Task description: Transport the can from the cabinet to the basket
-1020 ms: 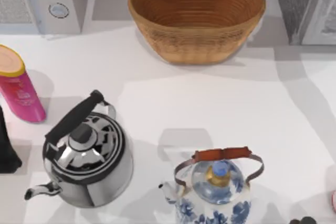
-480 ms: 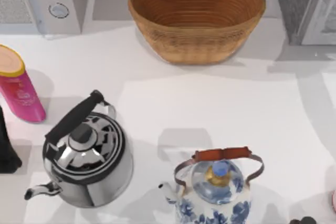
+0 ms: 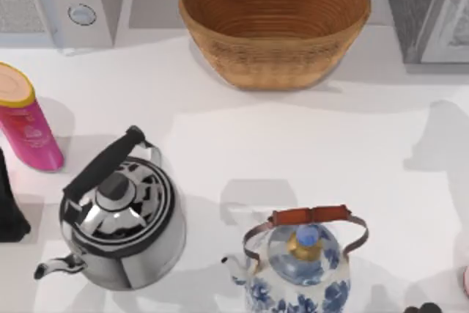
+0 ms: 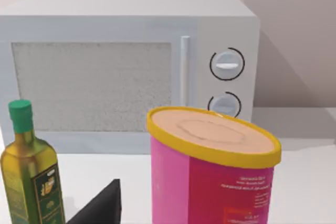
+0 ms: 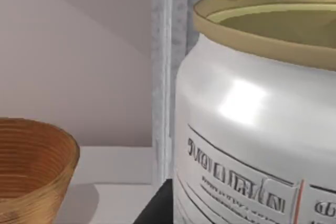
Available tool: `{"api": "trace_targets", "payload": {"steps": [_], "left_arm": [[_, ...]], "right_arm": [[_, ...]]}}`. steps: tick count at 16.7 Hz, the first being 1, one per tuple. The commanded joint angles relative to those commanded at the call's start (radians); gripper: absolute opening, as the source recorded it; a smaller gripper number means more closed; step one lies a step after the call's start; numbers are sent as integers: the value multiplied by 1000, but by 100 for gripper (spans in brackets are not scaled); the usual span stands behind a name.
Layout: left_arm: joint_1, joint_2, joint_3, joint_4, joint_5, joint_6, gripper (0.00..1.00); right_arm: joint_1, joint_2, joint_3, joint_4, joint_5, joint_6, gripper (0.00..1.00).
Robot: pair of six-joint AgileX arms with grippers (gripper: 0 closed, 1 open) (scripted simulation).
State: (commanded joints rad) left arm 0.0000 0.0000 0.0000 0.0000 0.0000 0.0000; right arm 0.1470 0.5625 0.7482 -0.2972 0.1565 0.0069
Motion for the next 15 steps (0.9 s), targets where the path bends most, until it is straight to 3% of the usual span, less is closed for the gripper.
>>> {"api": "trace_targets", "payload": {"steps": [7,10,15], "left_arm": [[0,0,0,0,0,0,100],[0,0,0,0,0,0,100],[0,0,0,0,0,0,100]], "right_arm": [[-107,-449,-611,217,-115,-5,0],[-139,-544,-725,282,-149,-7,0],[-147,-562,-748,297,-156,-7,0]]}}
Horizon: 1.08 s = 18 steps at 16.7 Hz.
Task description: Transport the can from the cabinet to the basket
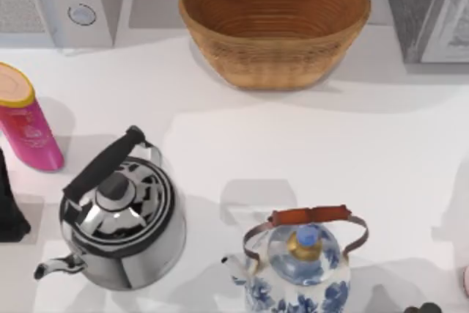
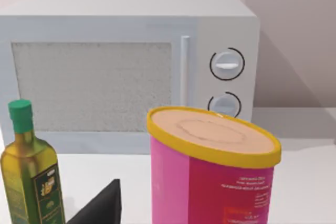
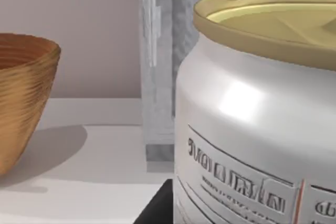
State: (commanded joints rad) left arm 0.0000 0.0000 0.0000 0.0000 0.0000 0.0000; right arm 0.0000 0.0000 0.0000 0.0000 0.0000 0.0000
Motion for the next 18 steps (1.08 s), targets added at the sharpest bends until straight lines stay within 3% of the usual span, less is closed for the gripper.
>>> {"api": "trace_targets", "payload": {"steps": [4,8,18], "left_arm": [[0,0,0,0,0,0,100],[0,0,0,0,0,0,100],[0,0,0,0,0,0,100]], "right_arm": [[17,38,24,12,12,3,0],[90,228,186,86,83,5,0],[373,1212,845,361,388,12,0]]}}
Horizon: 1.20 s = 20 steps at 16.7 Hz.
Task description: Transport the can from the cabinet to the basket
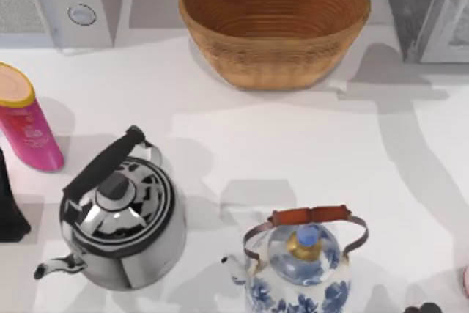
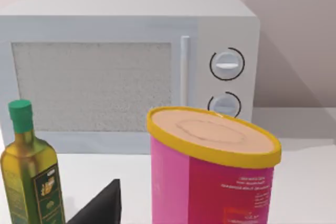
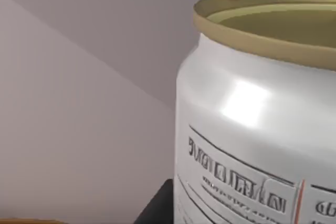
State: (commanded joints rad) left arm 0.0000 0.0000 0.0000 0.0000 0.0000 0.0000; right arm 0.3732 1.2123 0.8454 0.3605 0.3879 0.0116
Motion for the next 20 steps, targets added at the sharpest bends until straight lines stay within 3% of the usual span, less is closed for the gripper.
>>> {"api": "trace_targets", "payload": {"steps": [9,20], "left_arm": [[0,0,0,0,0,0,100],[0,0,0,0,0,0,100]], "right_arm": [[221,762,522,216,227,6,0],[255,891,620,256,262,9,0]]}}
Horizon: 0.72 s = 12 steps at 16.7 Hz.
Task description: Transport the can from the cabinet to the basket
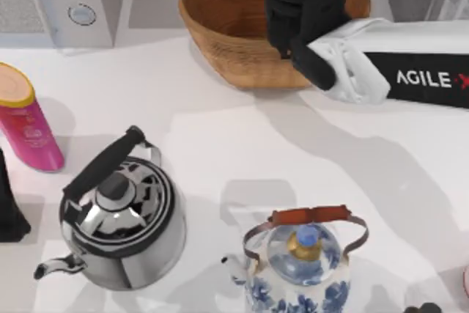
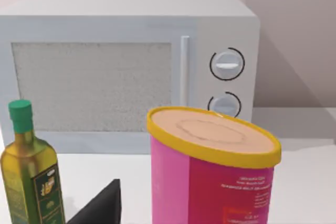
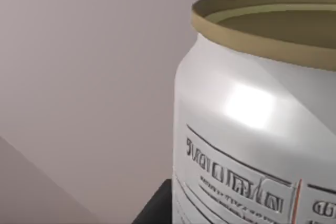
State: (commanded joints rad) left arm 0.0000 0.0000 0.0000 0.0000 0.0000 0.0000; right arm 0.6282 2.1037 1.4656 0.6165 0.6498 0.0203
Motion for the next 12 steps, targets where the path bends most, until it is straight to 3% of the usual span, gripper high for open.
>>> {"api": "trace_targets", "payload": {"steps": [8,12], "left_arm": [[0,0,0,0,0,0,100],[0,0,0,0,0,0,100]], "right_arm": [[-21,67,79,-2,-20,-3,0],[-21,67,79,-2,-20,-3,30]]}}
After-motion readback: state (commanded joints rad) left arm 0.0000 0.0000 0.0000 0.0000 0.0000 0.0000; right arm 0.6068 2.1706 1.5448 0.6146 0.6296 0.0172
